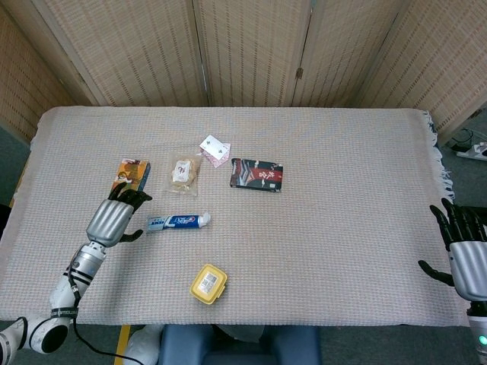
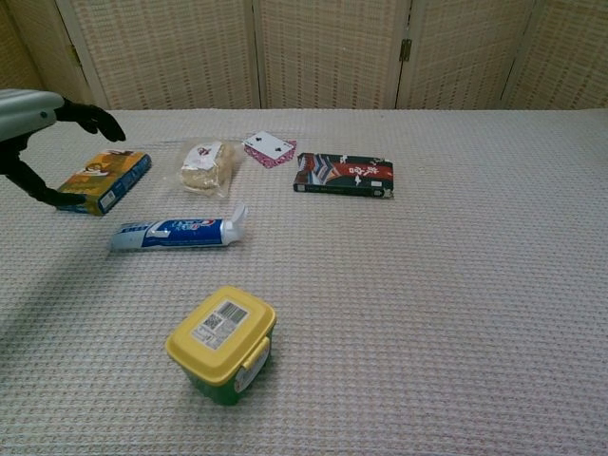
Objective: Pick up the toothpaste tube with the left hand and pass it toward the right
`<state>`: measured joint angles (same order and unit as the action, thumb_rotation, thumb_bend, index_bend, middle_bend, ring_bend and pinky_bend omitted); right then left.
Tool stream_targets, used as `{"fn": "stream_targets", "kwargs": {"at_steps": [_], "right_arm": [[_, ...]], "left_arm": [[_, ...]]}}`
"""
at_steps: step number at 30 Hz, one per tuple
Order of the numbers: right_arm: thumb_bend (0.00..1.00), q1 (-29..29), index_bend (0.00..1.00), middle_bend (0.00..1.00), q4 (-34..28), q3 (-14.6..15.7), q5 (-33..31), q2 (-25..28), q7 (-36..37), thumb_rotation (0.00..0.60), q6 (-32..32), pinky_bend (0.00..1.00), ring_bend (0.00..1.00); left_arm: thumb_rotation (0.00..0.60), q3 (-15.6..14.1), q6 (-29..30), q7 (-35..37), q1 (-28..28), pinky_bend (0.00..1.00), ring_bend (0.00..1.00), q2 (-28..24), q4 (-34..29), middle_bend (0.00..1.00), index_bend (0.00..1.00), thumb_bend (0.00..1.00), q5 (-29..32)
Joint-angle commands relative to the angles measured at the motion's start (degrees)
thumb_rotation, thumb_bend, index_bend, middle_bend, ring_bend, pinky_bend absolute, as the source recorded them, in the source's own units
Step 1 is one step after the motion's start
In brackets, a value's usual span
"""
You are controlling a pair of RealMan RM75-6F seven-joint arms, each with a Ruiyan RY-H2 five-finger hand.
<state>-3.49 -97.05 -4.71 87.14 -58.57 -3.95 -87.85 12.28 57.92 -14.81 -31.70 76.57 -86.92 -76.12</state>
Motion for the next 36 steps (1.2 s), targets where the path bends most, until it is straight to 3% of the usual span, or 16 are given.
{"fn": "stream_targets", "kwargs": {"at_steps": [1,13,24,36], "right_arm": [[0.19,0.0,0.00,0.00,-0.1,0.0,-0.1,0.1,0.0,0.600,0.1,0.00,0.00],[0.19,-0.4,0.00,0.00,0.2,0.0,-0.2,0.1,0.5,0.600,1.0,0.00,0.00],[0.18,0.0,0.00,0.00,1.0,0.2,-0.5,-0.1,1.6,0.600,0.7,0.00,0.00],[0.19,0.2,0.00,0.00,1.3,0.3,-0.5,-0.3,1.9,0.600,0.6,0.00,0.00]], "left_arm": [[0.600,0.5,-2.4,-2.4,-2.6,0.11,0.22,3.5,3.0,0.26,0.27,0.29,3.0],[0.600,0.3,-6.0,-9.5,-7.9,0.12,0.24,12.4,8.7,0.28,0.30,0.29,11.7],[0.600,-0.6,-5.3,-11.2,-9.7,0.13,0.27,18.6,17.3,0.31,0.31,0.29,14.8],[0.600,-0.9,-5.3,-8.9,-9.7,0.15,0.30,19.7,21.2,0.35,0.36,0.33,15.1]]}}
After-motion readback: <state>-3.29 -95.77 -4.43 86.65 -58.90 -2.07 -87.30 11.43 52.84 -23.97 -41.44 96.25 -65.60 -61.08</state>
